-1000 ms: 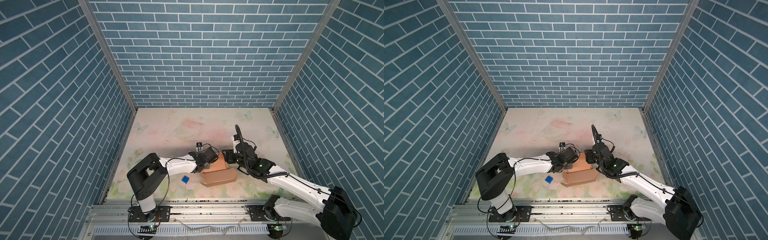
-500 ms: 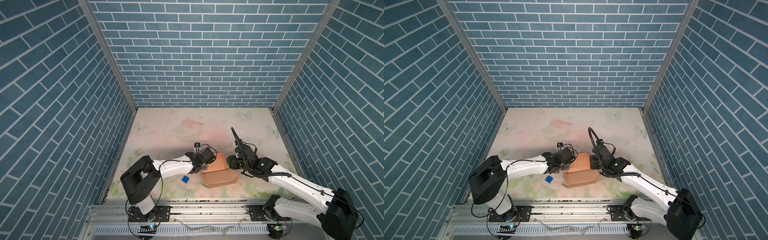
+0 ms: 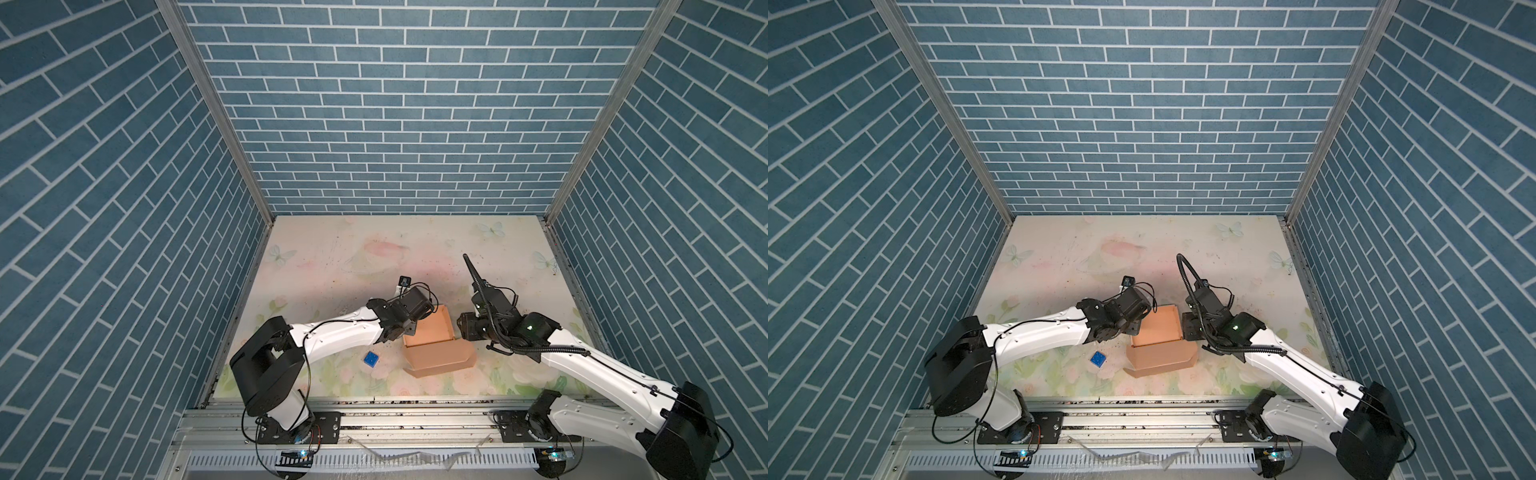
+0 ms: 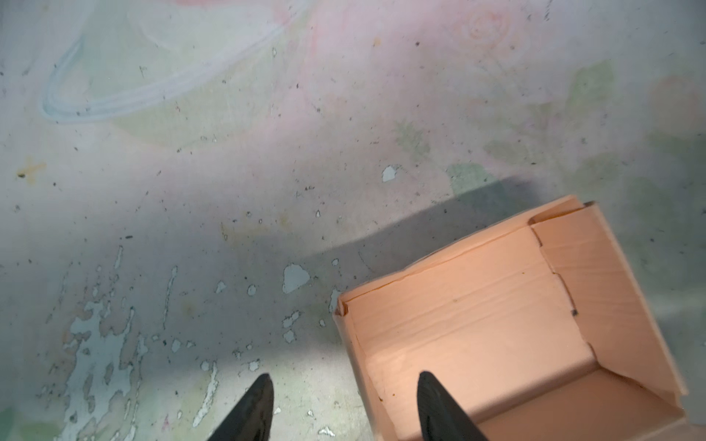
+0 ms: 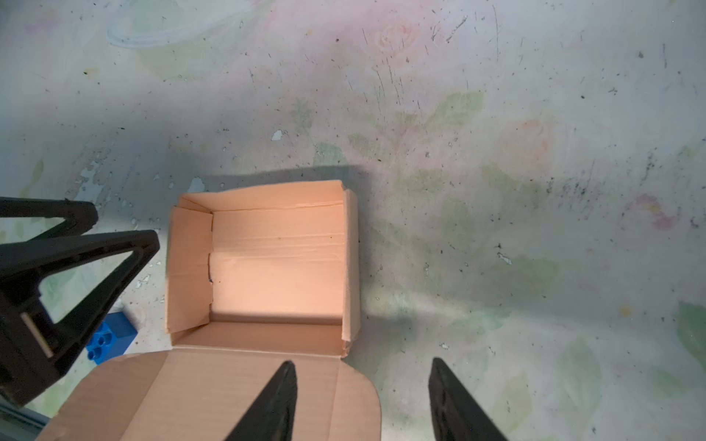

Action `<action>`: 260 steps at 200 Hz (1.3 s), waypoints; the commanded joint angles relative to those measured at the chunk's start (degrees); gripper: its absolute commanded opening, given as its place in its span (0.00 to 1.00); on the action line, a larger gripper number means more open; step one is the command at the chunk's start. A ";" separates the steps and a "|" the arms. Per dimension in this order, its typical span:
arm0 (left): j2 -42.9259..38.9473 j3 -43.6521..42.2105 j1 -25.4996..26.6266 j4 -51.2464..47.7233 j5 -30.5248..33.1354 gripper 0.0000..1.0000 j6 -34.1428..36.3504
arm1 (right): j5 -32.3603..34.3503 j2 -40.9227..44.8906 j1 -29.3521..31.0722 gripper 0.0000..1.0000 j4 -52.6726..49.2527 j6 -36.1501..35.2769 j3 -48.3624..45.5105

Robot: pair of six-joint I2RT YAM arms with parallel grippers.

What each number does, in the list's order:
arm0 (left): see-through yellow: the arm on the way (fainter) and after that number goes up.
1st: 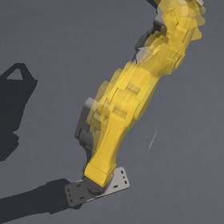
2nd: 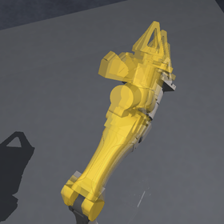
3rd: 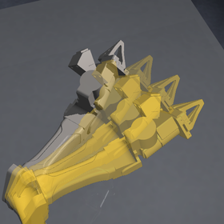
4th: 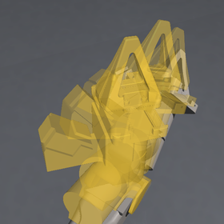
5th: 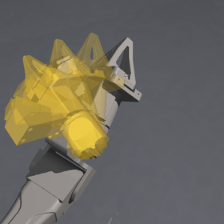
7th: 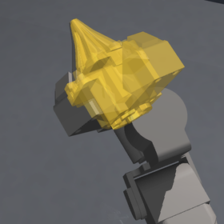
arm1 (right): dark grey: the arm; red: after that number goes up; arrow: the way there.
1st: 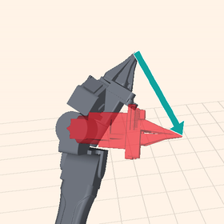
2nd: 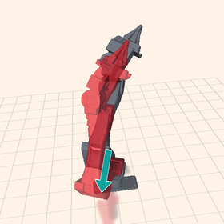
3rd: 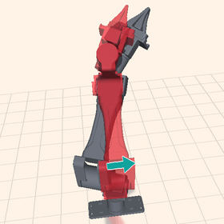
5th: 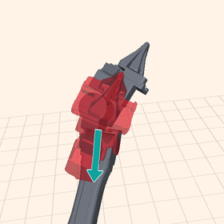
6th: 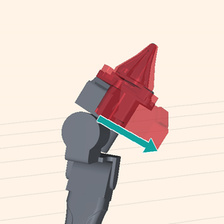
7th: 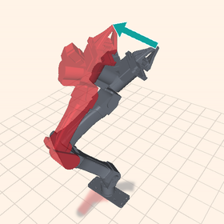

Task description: Fold the paper box

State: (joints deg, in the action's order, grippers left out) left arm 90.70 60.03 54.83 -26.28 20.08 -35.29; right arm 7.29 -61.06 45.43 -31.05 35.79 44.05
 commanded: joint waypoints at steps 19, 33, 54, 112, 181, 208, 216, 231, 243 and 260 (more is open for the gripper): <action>0.52 3.83 0.17 -3.07 -1.28 0.62 9.83 | -2.43 1.30 -0.07 0.56 -5.54 1.45 1.91; 0.73 4.56 0.14 -3.82 -1.20 0.62 11.80 | -2.76 1.85 -0.08 0.55 -7.48 1.65 2.48; -0.58 4.23 0.17 -3.35 -1.66 0.61 14.15 | -3.20 3.38 -0.08 0.55 -9.95 1.53 2.88; 0.60 7.80 -0.17 -9.54 -1.02 0.61 15.56 | -7.01 6.66 -0.12 0.55 -17.80 1.59 5.32; -6.22 7.34 -0.16 -16.08 -3.25 0.61 12.16 | -10.50 9.24 0.61 0.55 -28.41 0.09 12.04; -9.49 4.95 -0.16 -18.01 -3.31 0.61 9.84 | -11.58 10.54 2.26 0.55 -33.02 0.82 13.52; -10.49 3.91 -0.16 -17.89 -3.67 0.62 9.31 | -11.60 10.61 3.06 0.55 -34.30 1.09 13.65; -11.71 2.53 -0.23 -17.76 -4.04 0.61 8.08 | -11.92 10.90 4.65 0.54 -35.17 2.35 13.06; -12.42 1.72 -0.19 -17.41 -4.60 0.61 7.42 | -11.95 11.22 5.66 0.54 -35.20 3.66 12.33; -13.22 1.00 -0.24 -16.94 -4.90 0.61 6.68 | -11.95 11.22 6.66 0.52 -34.52 5.23 10.70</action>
State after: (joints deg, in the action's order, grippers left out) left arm 78.65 62.57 54.76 -42.19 16.05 -26.33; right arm -4.01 -50.48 50.65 -62.59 37.19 56.34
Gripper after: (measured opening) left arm 0.615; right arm 0.531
